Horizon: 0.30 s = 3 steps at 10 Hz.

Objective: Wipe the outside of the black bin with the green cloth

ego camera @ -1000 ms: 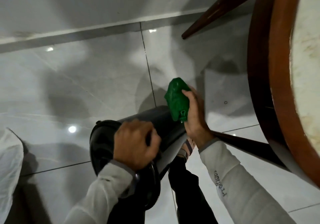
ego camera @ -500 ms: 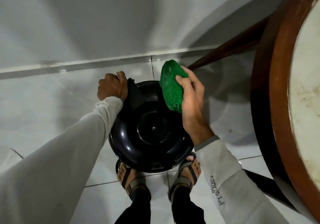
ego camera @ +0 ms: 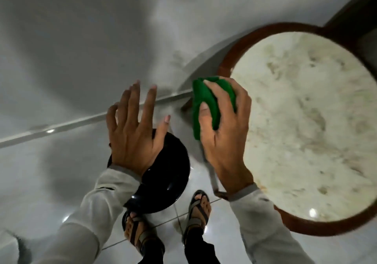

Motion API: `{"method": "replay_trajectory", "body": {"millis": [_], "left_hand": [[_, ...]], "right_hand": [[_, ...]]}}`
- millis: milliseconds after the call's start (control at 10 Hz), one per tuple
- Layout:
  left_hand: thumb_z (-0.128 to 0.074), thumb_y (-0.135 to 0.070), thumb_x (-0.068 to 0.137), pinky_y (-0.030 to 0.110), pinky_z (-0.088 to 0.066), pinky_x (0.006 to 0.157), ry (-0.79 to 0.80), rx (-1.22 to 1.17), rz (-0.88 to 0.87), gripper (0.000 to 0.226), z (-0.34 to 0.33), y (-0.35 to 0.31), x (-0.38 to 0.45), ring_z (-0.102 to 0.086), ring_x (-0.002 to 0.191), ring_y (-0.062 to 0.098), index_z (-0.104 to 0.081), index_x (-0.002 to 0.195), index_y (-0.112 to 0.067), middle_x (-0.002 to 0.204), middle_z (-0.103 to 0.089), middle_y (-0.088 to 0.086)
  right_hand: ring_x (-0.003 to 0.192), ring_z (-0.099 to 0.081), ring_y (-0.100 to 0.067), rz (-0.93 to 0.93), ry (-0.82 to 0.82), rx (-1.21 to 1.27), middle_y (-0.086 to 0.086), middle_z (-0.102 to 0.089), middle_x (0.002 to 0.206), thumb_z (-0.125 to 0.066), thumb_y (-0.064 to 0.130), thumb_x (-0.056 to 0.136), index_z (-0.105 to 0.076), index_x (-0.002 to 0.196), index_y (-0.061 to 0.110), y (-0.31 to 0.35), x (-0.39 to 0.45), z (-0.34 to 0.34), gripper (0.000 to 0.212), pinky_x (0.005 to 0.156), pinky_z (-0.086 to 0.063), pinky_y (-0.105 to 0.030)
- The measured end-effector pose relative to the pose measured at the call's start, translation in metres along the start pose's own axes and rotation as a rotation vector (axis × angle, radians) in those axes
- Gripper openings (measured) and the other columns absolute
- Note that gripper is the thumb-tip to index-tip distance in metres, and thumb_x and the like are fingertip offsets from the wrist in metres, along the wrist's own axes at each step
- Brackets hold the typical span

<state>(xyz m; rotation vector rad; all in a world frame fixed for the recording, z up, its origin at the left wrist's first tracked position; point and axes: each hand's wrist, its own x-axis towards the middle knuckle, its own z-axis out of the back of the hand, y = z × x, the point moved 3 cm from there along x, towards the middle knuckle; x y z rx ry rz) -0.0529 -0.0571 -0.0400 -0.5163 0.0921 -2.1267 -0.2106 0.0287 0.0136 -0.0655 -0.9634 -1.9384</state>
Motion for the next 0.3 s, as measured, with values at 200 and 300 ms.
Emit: {"method": "replay_trajectory", "body": {"millis": [200, 300], "left_hand": [[-0.034, -0.065, 0.105, 0.059, -0.039, 0.114, 0.104, 0.096, -0.129, 0.070, -0.018, -0.074, 0.027, -0.045, 0.148, 0.039, -0.037, 0.160, -0.020, 0.165, -0.039, 0.020], [-0.024, -0.071, 0.104, 0.062, -0.034, 0.120, 0.258, 0.180, -0.146, 0.076, -0.030, -0.087, 0.025, -0.039, 0.153, 0.037, -0.028, 0.163, -0.024, 0.169, -0.030, 0.018]], "right_hand": [[0.147, -0.042, -0.041, -0.262, 0.317, -0.420, -0.018, -0.044, 0.162, -0.046, 0.035, 0.108, -0.053, 0.151, 0.021, -0.104, 0.008, 0.042, 0.046, 0.115, -0.039, -0.054], [0.166, -0.012, -0.036, -0.288, 0.530, -0.507, -0.012, -0.015, 0.178, -0.026, 0.060, 0.106, -0.027, 0.165, 0.034, -0.130, 0.001, 0.039, 0.064, 0.129, -0.011, -0.063]]}}
